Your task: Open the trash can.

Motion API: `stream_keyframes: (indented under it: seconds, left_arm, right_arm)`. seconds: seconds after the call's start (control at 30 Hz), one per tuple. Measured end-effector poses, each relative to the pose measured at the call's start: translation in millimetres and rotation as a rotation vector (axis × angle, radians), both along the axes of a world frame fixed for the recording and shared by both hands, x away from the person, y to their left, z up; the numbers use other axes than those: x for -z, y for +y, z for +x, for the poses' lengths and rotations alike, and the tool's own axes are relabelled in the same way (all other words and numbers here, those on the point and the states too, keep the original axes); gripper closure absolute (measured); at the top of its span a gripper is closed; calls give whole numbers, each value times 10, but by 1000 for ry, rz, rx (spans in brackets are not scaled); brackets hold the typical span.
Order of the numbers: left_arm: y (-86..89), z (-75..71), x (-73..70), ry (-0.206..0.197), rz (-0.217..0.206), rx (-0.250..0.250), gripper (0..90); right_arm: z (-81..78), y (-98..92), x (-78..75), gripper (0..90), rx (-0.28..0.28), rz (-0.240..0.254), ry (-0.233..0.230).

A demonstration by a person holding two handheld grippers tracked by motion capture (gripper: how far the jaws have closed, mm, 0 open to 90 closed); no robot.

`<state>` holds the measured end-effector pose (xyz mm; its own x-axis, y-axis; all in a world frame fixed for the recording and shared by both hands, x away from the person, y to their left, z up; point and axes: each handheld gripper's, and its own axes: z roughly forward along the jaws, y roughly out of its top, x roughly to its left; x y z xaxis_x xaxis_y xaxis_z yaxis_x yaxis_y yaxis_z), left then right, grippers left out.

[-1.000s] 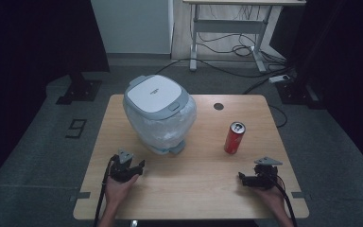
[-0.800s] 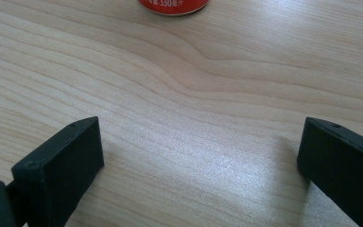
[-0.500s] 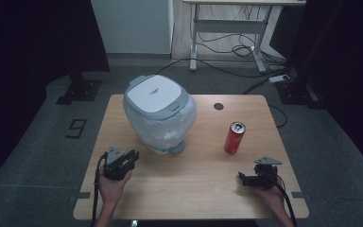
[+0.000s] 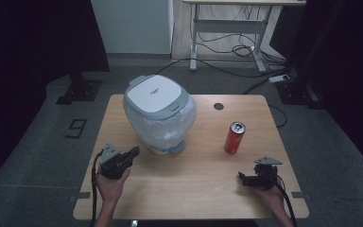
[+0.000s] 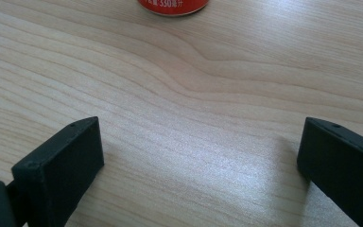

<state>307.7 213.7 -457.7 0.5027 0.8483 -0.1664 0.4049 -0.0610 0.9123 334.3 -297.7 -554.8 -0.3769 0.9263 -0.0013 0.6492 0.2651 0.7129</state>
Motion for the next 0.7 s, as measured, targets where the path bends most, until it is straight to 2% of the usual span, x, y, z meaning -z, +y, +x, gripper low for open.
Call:
stream_keyframes:
  seconds: [0.23,0.3,0.33,0.37,0.53,0.7]
  left_arm:
    - [-49,17,-150,-26,-13,21,896]
    - [-64,28,-230,-46,-18,32,896]
    - [-80,35,-304,-59,-36,54,896]
    - [-80,35,-304,-59,-36,54,896]
    - [-205,71,-552,-87,-17,102,896]
    - [-315,115,-736,-105,-27,133,895]
  right_arm:
    - [-3,5,0,8,6,0,0]
    - [-11,11,0,11,15,1,-1]
    - [-22,23,-1,16,29,-1,-2]
    - [-22,23,-1,16,29,-1,-2]
    - [-35,40,-1,21,43,0,-5]
    - [-41,41,-3,30,41,0,-7]
